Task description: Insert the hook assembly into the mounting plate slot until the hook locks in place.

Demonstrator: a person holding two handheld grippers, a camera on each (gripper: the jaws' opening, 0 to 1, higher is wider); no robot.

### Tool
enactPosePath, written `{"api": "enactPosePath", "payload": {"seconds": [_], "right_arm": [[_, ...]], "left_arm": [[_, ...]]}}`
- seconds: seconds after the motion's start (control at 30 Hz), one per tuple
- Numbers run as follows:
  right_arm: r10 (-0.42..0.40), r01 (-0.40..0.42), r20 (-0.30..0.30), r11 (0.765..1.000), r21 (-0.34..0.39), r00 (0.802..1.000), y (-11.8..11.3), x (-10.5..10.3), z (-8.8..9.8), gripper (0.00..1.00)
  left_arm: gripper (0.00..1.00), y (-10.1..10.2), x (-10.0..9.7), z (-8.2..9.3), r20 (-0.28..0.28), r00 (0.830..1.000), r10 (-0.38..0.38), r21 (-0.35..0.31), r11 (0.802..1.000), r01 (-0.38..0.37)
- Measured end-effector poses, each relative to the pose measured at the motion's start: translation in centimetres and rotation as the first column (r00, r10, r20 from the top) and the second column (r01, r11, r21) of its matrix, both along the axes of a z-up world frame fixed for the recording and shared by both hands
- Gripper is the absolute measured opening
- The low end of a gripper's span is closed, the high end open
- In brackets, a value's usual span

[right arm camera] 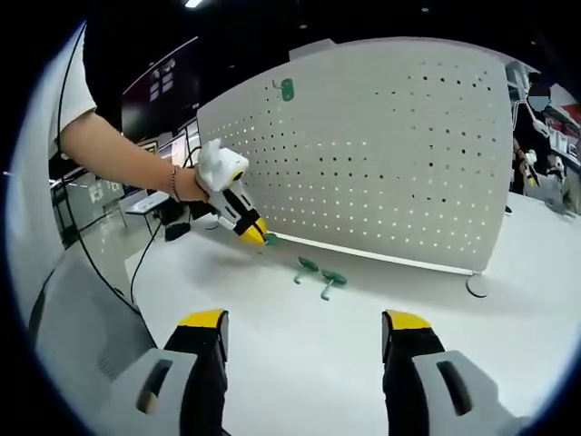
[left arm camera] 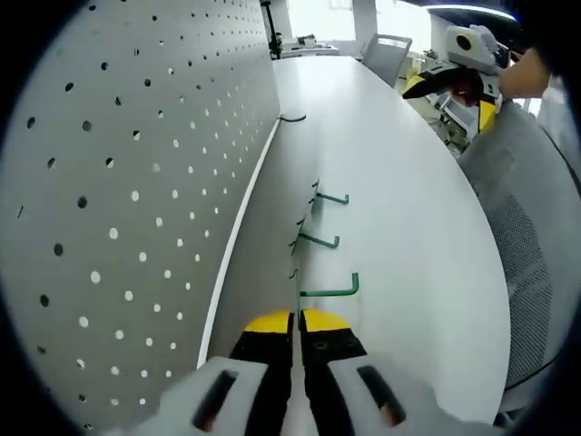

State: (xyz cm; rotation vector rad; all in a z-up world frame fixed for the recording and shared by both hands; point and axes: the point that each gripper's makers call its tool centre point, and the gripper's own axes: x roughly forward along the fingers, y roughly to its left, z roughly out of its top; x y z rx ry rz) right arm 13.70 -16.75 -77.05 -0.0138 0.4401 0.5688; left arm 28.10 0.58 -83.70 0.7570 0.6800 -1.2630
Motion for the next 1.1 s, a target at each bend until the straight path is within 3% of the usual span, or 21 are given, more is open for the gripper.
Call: {"api": "enactPosePath", "payload": {"seconds": [0.43,0.77,1.1], "right_arm": [[0.023,-0.023,0.008,1.000,-0.006,1.000,0.5,-0.2,0.1,0.71],[0.021,-0.021,0.017,1.000,0.009,1.000,0.7,-0.1,0.4,0.72],[0.021,-0.021,0.015,1.000,0.013,1.000,0.7,-0.1,0.4,0.71]], "left_arm": [[0.02,-0.2,0.2,2.3,0.033,0.998,0.052,-0.092,0.995,-0.049],[0.02,-0.5,0.3,4.4,0.041,0.993,0.112,-0.188,0.977,-0.103],[0.02,-0.2,-0.2,5.5,0.049,0.990,0.129,-0.230,0.966,-0.115]]}}
